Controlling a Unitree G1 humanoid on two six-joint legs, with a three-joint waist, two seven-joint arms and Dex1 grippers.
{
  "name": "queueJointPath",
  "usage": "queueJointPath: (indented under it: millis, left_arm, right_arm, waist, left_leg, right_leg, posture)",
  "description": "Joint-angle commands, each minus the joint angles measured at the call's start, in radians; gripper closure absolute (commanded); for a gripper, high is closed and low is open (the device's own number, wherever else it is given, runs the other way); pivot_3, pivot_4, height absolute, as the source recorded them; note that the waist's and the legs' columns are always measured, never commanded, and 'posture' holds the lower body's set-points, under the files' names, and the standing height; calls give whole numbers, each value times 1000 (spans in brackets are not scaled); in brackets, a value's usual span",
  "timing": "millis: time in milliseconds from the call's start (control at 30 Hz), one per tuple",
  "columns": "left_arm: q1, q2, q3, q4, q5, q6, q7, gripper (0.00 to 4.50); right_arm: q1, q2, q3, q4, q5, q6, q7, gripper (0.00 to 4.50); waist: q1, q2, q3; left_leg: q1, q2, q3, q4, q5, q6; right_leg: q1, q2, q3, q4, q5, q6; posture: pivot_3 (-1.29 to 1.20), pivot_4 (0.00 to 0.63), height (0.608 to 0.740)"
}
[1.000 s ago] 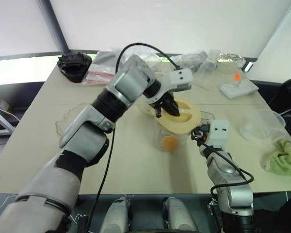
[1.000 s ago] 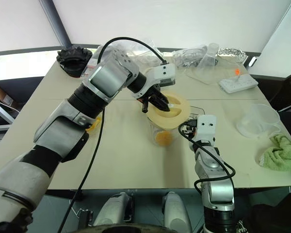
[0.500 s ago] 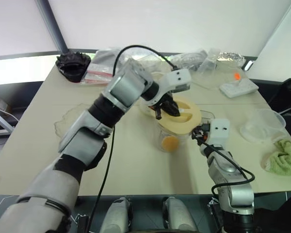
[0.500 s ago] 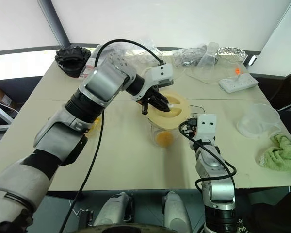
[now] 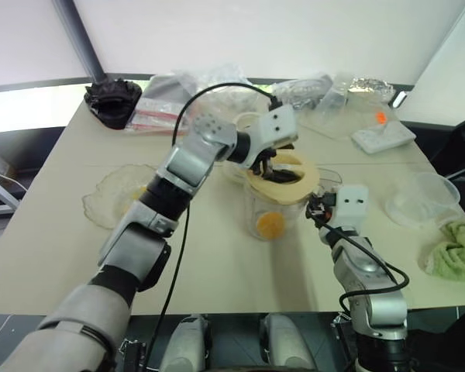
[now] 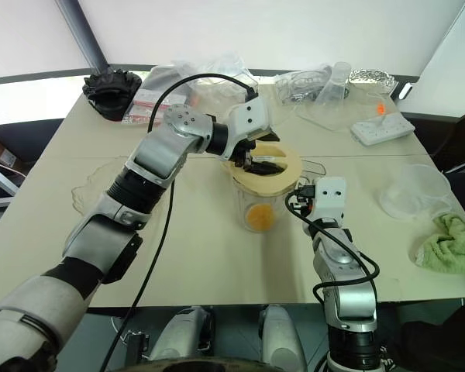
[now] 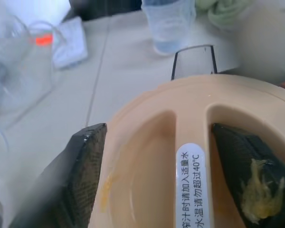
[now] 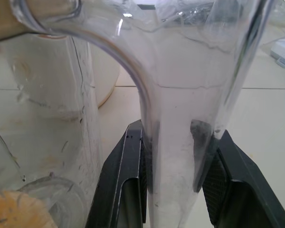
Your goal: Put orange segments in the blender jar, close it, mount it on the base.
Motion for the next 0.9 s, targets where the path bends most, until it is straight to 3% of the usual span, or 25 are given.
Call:
queueJointPath:
  millis: [33, 233, 367, 567, 733, 900]
  left_arm:
    - [-112, -21, 160, 34, -97, -2, 83, 759]
    - [-139, -18, 328, -35, -267, 122, 131, 759]
    - [-65, 20, 355, -151, -329, 190, 141, 759]
    - [227, 132, 325, -275, -264, 25, 158, 759]
    - [357, 145, 442, -385, -350, 122, 299, 759]
    - [521, 125, 439, -597, -416, 227, 383, 759]
  right_arm:
    - [-2, -2, 25, -41, 3, -24, 22, 3582]
    - [-7, -4, 17, -36, 4, -23, 29, 3582]
    - [-18, -14, 4, -29, 9, -19, 40, 3582]
    - [-70, -28, -40, -24, 28, -31, 52, 3582]
    - [-132, -49, -88, -38, 54, 6, 58, 3582]
    - [-244, -81, -155, -36, 95, 61, 57, 3582]
  waist:
    - [-1, -2, 2]
    - [-10, -4, 5]
    - [-11, -3, 8]
    - [-14, -1, 9]
    - [-7, -7, 17]
    - [-8, -7, 18]
  left_leg:
    - [-4, -1, 0, 1, 0, 0]
    - [-5, -2, 0, 2, 0, 1]
    - [-3, -1, -1, 1, 0, 1]
    - [4, -1, 1, 1, 0, 1]
    - [4, 0, 2, 2, 3, -4]
    - [3, 0, 2, 1, 3, -4]
  right_leg:
    - [-3, 1, 0, 1, 0, 0]
    - [-8, 3, 2, 10, -3, 5]
    - [-8, 5, 1, 14, -3, 5]
    - [-5, 5, 6, 16, -2, 4]
    - [-5, 5, 6, 17, -2, 3]
    - [-5, 3, 7, 16, -1, 3]
  posture:
    - [0, 150, 740]
    - [0, 150, 740]
    - [0, 150, 740]
    - [0, 150, 740]
    - [0, 150, 740]
    - [0, 150, 740]
